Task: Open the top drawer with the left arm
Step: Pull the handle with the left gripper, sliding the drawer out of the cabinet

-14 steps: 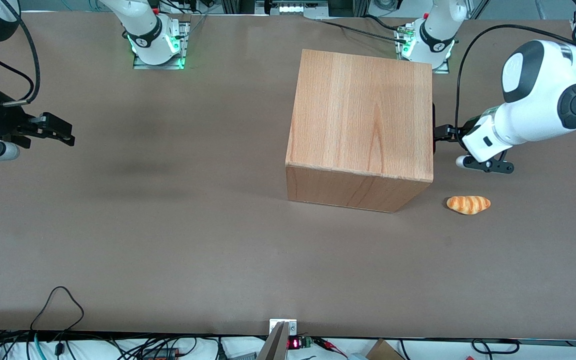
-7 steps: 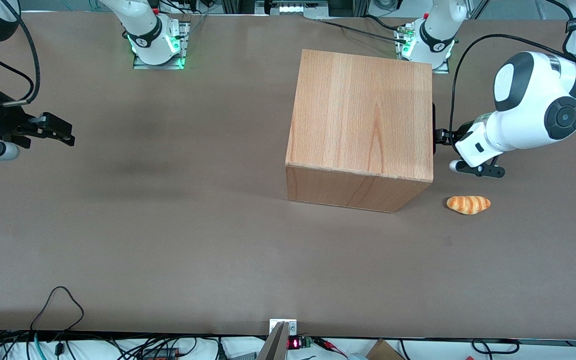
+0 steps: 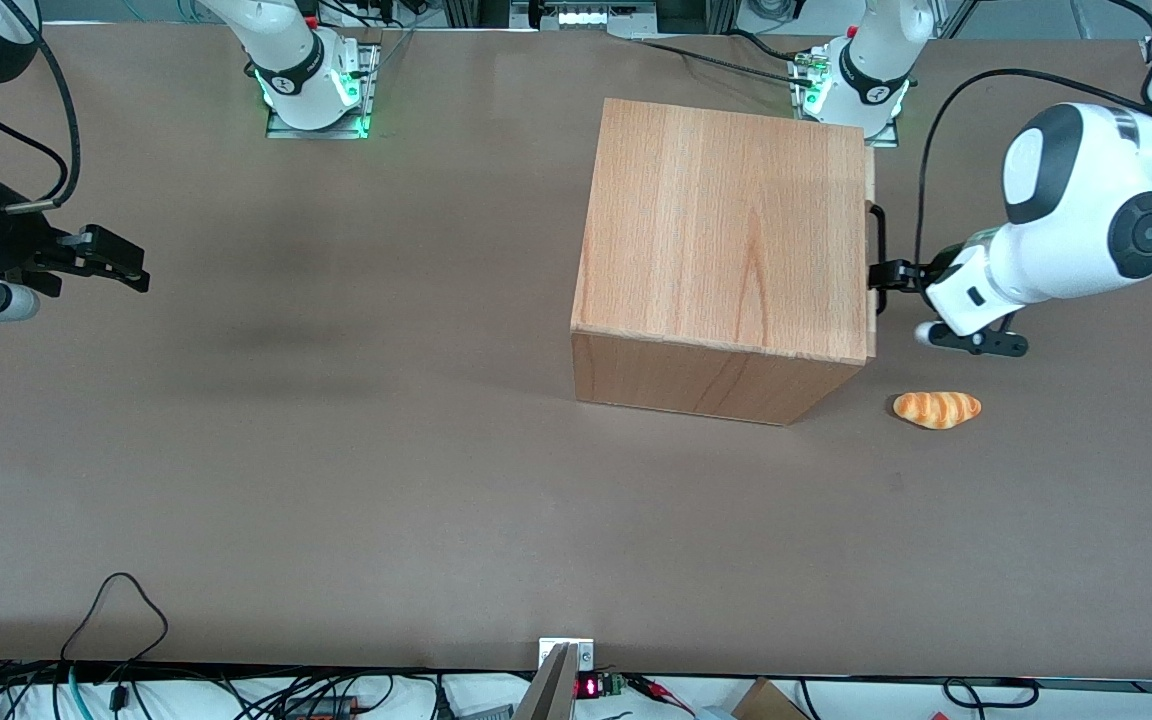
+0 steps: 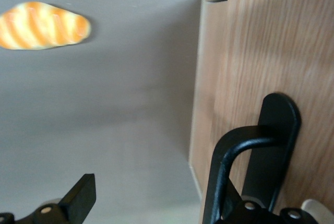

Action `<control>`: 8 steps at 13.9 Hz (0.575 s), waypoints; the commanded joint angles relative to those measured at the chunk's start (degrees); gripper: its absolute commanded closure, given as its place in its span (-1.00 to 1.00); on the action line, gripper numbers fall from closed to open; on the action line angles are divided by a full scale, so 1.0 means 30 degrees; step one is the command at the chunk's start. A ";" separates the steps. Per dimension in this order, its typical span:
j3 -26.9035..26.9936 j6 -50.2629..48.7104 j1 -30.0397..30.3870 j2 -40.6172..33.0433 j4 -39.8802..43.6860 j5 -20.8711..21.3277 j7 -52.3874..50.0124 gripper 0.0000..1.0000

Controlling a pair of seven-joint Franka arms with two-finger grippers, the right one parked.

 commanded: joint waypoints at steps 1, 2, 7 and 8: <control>-0.0004 0.0114 0.0534 0.0079 0.0342 0.1065 0.0281 -1.00; -0.0003 0.0172 0.0679 0.0079 0.0372 0.1211 0.0310 -1.00; -0.0003 0.0260 0.1382 0.0225 0.0779 0.1622 0.0456 -1.00; -0.0003 0.0260 0.1499 0.0342 0.0898 0.1622 0.0486 -1.00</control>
